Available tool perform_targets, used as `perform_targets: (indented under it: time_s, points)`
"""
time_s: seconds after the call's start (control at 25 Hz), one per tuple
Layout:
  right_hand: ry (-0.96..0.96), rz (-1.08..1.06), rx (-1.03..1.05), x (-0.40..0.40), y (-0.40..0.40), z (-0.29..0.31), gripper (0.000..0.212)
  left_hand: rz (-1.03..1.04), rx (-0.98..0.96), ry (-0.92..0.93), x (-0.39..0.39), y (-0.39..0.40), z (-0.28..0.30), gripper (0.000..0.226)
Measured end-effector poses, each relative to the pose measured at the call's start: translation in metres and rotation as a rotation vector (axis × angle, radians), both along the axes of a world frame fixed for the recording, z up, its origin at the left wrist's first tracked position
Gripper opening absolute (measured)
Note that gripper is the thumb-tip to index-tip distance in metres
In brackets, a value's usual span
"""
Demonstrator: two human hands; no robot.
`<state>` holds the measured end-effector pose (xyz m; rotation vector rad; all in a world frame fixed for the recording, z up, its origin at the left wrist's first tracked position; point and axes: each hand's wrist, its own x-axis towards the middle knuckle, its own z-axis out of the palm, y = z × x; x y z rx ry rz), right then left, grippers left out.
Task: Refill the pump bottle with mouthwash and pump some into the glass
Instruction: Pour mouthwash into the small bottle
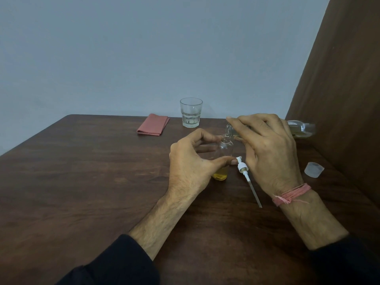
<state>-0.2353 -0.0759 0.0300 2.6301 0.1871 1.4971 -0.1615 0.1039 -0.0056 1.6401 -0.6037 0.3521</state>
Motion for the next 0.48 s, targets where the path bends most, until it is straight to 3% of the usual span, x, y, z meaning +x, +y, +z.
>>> perform_targets:
  time_s: [0.48]
  points:
    - [0.004, -0.011, -0.002, 0.0002, 0.0003, 0.0005, 0.066, 0.004, 0.003, 0.0, -0.0002, -0.0002, 0.0, 0.053]
